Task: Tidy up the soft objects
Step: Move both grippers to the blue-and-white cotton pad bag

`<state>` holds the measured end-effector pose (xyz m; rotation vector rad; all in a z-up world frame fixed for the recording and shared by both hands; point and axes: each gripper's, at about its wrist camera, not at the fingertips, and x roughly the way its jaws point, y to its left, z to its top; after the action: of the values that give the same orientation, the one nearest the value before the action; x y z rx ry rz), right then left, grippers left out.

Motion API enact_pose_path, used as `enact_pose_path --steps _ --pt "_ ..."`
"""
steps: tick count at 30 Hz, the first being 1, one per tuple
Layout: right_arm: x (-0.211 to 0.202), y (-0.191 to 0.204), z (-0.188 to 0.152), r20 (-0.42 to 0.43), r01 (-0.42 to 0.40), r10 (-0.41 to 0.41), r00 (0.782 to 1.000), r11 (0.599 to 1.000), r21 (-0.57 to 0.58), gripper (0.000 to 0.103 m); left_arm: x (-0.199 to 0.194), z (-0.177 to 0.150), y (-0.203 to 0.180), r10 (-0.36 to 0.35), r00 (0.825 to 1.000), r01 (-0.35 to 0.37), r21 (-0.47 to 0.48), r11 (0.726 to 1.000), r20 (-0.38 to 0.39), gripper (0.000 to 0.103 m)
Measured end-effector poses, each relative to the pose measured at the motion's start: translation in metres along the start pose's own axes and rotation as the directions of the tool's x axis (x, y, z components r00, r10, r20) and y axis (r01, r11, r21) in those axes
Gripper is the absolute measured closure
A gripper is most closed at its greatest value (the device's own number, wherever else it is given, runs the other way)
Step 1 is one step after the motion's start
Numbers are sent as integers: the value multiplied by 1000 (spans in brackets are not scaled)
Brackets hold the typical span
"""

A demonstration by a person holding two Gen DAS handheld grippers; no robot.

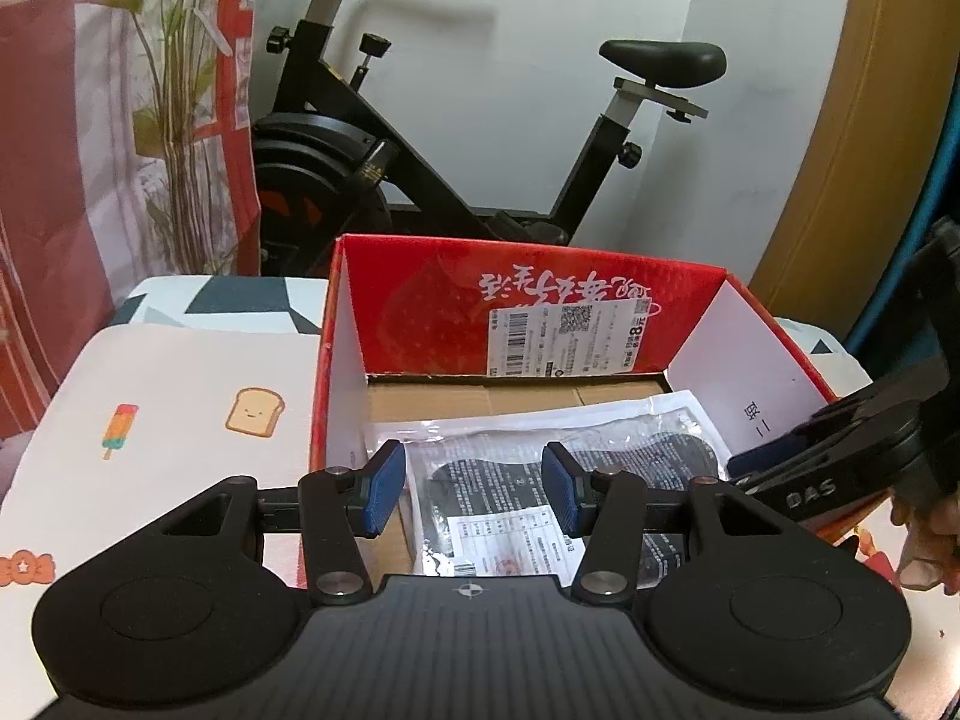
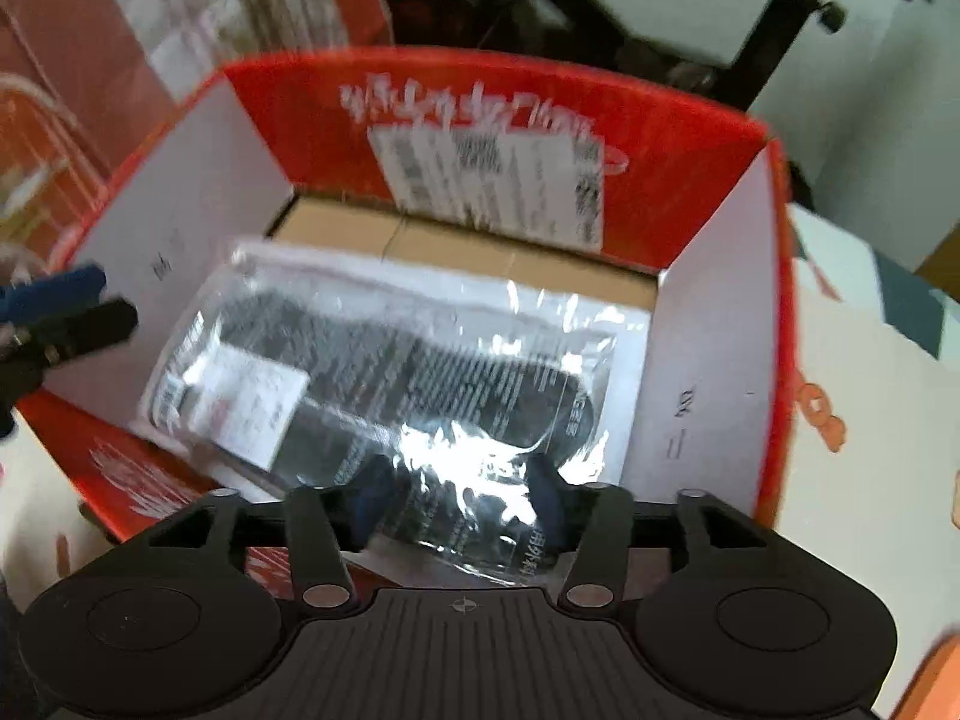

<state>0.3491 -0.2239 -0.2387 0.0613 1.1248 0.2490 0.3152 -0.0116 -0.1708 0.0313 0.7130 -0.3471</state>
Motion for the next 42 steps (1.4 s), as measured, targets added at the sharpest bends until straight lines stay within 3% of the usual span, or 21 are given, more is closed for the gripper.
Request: enact_pose_path --steps 3,6,9,11,14,21,29,34,40,42 --pt "-14 6 -4 52 36 -36 998 999 -4 45 -7 -1 -2 7 1000 -7 3 1000 6 50" --pt "-28 13 -11 107 79 -79 991 997 0 22 -17 -3 -4 16 1000 -16 14 1000 16 50" --pt "-39 14 -18 144 83 -85 986 996 18 16 -28 -8 -6 23 1000 -24 25 999 22 44" --pt "-48 15 -24 166 71 -78 983 996 45 6 -36 -12 -7 29 999 -29 30 999 27 24" --pt "-62 21 -36 218 84 -96 971 994 64 1 -50 -18 -9 31 998 -32 33 999 47 6" --pt "-94 29 -79 334 124 -150 930 987 99 0 -80 -43 -12 8 998 -9 29 1000 55 3" --pt "-114 34 -150 452 12 -80 888 988 152 0 -110 -92 -20 -7 999 5 31 1000 37 3" --pt "-109 40 -195 441 -2 -76 894 985 174 1 -121 -126 -24 -33 999 33 -7 999 3 4" --pt "-93 54 -243 374 -50 -29 927 979 198 5 -122 -156 -26 -78 996 74 -85 994 -43 7" --pt "-90 60 -252 351 -60 -9 936 981 184 12 -120 -162 -25 -90 994 83 -113 990 -61 11"
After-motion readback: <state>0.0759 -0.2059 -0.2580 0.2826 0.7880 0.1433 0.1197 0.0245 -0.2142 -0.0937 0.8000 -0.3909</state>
